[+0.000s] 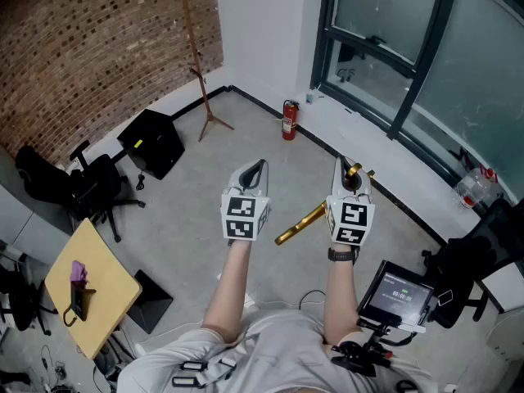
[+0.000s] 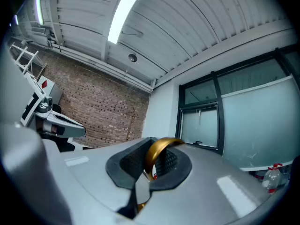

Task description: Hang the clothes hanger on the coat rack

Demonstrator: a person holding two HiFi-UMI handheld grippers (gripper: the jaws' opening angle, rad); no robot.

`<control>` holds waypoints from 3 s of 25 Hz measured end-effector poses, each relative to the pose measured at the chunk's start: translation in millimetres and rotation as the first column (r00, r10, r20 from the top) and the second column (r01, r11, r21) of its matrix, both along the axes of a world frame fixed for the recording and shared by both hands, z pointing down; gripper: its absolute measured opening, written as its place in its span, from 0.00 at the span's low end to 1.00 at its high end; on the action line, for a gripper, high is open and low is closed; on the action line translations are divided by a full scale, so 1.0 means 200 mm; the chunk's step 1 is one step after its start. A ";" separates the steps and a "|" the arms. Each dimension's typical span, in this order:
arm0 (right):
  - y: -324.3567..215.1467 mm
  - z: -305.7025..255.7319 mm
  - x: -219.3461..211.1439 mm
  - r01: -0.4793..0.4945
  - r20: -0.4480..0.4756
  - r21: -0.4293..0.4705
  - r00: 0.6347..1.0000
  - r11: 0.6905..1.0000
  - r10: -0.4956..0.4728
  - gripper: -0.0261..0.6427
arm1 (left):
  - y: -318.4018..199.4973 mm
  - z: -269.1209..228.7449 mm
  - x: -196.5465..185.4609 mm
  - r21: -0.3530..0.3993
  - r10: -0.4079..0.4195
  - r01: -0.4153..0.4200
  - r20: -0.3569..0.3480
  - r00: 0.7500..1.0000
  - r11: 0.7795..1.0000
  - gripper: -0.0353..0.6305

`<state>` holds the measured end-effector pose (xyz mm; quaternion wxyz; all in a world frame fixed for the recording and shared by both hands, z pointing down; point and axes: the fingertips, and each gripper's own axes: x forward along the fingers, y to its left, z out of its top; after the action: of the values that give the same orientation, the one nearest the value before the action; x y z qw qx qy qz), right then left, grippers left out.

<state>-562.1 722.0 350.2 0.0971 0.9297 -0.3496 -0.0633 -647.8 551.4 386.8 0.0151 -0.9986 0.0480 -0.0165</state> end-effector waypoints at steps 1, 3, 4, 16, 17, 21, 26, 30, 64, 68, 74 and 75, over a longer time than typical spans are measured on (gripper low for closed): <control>-0.05 0.00 -0.01 0.009 -0.012 -0.004 1.000 1.000 -0.009 0.04 | -0.03 0.00 0.00 -0.008 0.000 0.000 -0.006 1.000 1.000 0.05; -0.14 -0.01 -0.02 0.023 -0.031 -0.012 0.999 1.000 -0.023 0.04 | -0.10 0.00 -0.01 -0.020 0.002 -0.002 -0.015 1.000 1.000 0.05; -0.18 -0.01 -0.03 0.026 -0.037 -0.016 0.999 1.000 -0.026 0.04 | -0.13 0.00 -0.02 -0.022 0.003 -0.003 -0.017 1.000 1.000 0.05; -0.50 0.16 -0.22 0.056 0.061 -0.029 0.997 0.998 -0.054 0.04 | -0.40 0.15 -0.17 -0.099 0.028 -0.027 0.002 1.000 0.995 0.05; -0.52 0.19 -0.22 0.062 0.075 -0.048 0.996 0.997 -0.058 0.04 | -0.40 0.17 -0.17 -0.112 0.029 -0.028 0.010 1.000 0.993 0.05; -0.58 0.25 -0.21 0.082 0.102 -0.080 0.992 0.993 -0.074 0.04 | -0.42 0.21 -0.14 -0.143 0.043 -0.041 0.015 0.999 0.989 0.05; -0.70 0.32 -0.06 0.108 0.126 -0.078 0.987 0.991 -0.097 0.04 | -0.53 0.26 -0.05 -0.138 0.022 -0.018 0.027 0.999 0.990 0.05; -0.91 0.36 0.14 0.153 0.136 -0.035 0.980 0.988 -0.147 0.04 | -0.75 0.28 0.08 -0.105 -0.043 0.047 0.039 0.998 0.993 0.05; -1.57 0.44 2.26 0.282 0.150 0.016 0.948 0.959 -0.281 0.05 | -1.37 0.26 2.24 -0.089 -0.025 0.025 0.001 1.000 0.996 0.05; -1.77 0.34 2.60 0.300 0.123 -0.011 0.947 0.954 -0.296 0.04 | -1.54 0.19 2.58 -0.124 -0.048 0.042 -0.048 0.998 0.991 0.05; -2.09 0.33 2.85 0.361 0.108 -0.030 0.928 0.932 -0.356 0.04 | -1.84 0.18 2.87 -0.137 -0.114 0.105 -0.055 0.992 0.985 0.05; -2.11 0.36 2.91 0.366 0.126 -0.039 0.925 0.930 -0.359 0.04 | -1.86 0.20 2.91 -0.139 -0.119 0.113 -0.040 0.992 0.984 0.05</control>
<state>20.7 300.0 421.3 0.0920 0.8477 -0.5222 -0.0151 -65.4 179.4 427.8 -0.0553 -0.9929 0.1051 0.0037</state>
